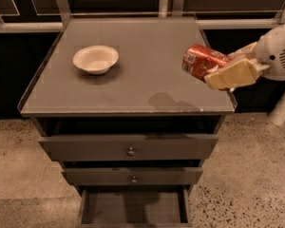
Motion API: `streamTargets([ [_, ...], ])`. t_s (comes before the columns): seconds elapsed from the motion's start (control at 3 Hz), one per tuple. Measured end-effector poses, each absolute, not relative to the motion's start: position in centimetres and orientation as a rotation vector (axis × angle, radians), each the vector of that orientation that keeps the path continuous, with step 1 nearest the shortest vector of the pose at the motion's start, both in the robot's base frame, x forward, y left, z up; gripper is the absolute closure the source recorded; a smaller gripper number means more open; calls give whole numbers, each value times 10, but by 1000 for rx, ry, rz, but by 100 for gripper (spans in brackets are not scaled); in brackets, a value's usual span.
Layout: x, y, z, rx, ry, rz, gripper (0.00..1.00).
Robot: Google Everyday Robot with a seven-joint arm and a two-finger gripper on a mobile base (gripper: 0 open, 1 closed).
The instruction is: Place coke can into bottom drawer
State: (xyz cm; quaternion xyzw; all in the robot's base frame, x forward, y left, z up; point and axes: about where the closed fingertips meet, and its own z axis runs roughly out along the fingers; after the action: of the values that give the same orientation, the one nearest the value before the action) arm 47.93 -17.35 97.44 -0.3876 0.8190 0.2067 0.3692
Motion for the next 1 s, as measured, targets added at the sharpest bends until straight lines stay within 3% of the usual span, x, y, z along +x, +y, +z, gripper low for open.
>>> streamTargets([
  [0.33,454,-202,942,-861,2202,558,100],
  [1.0,445,-200,920,-842,2243,631,100],
])
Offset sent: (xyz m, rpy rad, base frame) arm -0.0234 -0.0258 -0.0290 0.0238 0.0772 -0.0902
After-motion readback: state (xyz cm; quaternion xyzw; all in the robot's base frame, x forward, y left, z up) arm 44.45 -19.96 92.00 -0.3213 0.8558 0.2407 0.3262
